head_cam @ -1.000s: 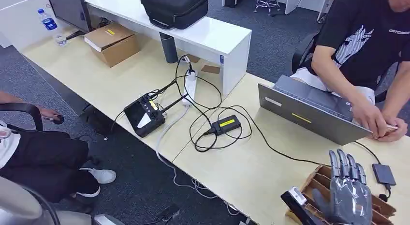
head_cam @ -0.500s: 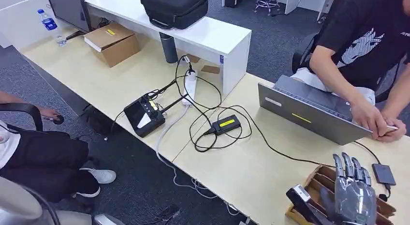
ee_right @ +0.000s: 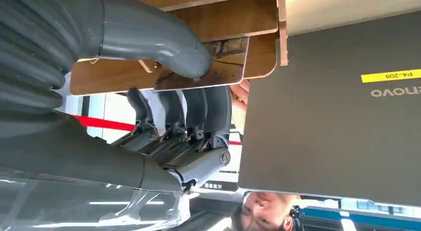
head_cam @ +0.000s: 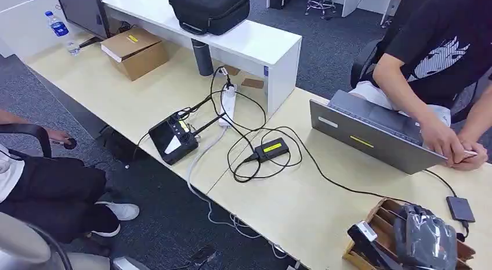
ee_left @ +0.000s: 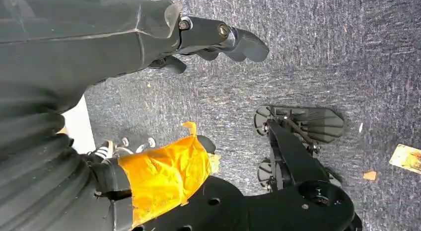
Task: Pass the card to the sensor for recognition and then transmit it.
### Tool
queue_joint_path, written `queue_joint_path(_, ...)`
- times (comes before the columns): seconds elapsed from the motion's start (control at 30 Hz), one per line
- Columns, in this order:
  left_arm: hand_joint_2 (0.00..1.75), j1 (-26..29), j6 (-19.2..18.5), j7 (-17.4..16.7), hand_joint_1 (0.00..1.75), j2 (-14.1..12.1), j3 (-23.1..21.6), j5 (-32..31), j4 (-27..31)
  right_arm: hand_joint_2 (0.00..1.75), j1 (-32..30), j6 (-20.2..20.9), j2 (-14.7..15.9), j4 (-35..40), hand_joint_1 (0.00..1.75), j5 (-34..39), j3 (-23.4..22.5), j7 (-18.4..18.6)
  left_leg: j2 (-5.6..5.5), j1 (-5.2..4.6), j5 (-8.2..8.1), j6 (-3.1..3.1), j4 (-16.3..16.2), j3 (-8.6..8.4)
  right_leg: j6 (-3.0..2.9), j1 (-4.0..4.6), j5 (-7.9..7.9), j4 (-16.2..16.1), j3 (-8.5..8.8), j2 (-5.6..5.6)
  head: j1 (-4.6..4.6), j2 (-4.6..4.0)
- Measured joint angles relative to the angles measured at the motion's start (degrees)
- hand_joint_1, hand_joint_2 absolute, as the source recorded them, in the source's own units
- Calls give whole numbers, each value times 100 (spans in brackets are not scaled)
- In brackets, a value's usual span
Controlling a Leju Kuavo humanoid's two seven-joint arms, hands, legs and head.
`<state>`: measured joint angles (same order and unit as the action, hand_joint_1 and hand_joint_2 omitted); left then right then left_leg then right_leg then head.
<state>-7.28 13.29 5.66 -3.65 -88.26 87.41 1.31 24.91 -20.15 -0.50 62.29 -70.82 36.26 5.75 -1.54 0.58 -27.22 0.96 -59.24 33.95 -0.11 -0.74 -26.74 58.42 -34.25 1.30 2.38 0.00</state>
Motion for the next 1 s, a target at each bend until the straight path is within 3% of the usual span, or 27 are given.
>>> queue_joint_path(0.37,175,7,0,61,0,11,2,0,0,175,-42,-348,0,96,148,-18,-162,-55,0,0,0,0,0,0,0,0,0,0,-1,0,0,0)
queue_joint_path(1.0,175,18,50,173,0,26,2,0,0,175,-90,-916,144,1781,155,70,-664,-243,0,0,0,0,0,1,0,0,0,0,-1,1,0,0)
